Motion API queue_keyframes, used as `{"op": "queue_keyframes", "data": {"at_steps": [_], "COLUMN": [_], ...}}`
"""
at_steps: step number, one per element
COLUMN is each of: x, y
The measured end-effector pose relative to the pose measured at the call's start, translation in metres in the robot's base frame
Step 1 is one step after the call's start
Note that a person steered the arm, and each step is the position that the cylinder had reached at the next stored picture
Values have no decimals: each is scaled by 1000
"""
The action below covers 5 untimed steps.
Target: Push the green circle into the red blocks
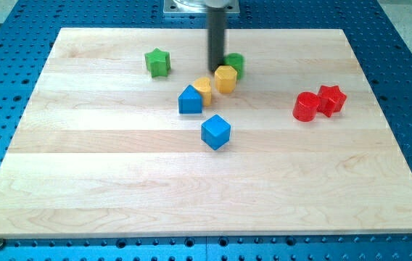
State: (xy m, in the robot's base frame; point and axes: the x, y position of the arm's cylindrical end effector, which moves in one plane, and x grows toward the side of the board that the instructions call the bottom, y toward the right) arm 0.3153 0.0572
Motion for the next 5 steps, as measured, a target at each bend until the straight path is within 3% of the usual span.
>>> {"op": "queue_keyframes", "data": {"at_steps": [1, 2, 3, 4, 5], "x": [10, -12, 3, 27, 12], "y": [72, 70, 112, 116, 108]}}
